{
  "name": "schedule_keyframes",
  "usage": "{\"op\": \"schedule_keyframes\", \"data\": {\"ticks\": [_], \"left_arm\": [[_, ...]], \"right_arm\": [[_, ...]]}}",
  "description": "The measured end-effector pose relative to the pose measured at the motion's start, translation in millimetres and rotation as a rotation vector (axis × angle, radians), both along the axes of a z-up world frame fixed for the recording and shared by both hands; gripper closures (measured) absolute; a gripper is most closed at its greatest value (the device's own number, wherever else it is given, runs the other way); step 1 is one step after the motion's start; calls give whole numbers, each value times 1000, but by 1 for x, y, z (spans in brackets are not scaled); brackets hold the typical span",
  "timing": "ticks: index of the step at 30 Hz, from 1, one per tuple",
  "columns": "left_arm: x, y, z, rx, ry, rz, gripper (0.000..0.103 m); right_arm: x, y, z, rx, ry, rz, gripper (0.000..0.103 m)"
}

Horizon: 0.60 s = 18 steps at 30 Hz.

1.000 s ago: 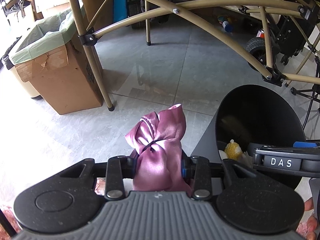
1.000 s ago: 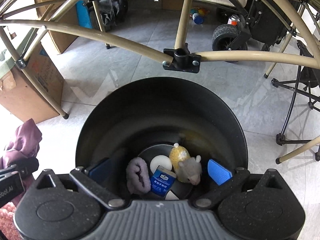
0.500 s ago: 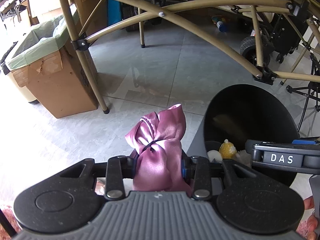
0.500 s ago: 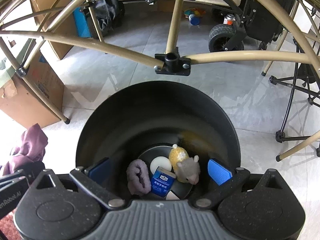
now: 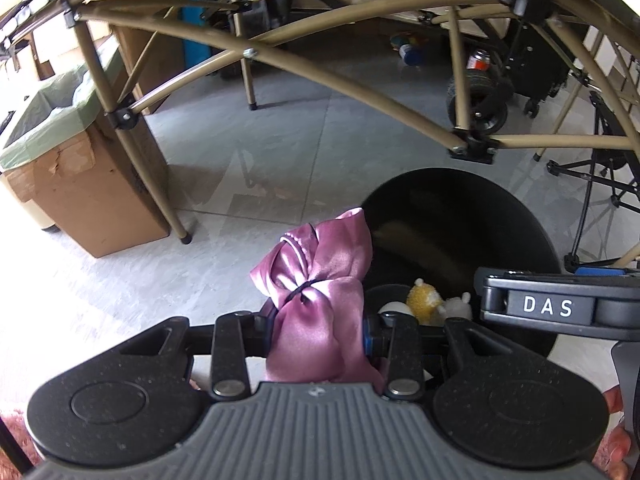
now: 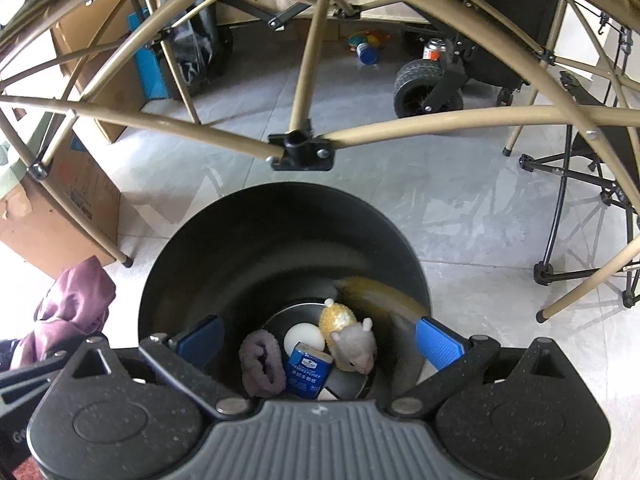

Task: Collect trash
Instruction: 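Open the right gripper over the bin to drop the lilac towel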

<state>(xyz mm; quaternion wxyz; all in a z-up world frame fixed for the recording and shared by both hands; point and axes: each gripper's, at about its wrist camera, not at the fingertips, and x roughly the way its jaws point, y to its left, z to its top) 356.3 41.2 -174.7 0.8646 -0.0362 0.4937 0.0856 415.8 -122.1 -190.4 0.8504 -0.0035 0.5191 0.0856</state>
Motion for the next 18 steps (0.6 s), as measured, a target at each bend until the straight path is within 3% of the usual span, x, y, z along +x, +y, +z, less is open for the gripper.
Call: {"op": "schedule_keyframes", "data": {"ticks": [18], "left_arm": [[16, -50, 0, 17, -1, -61, 66]], "right_arm": [[-15, -78, 8, 25, -32, -135, 0]]}}
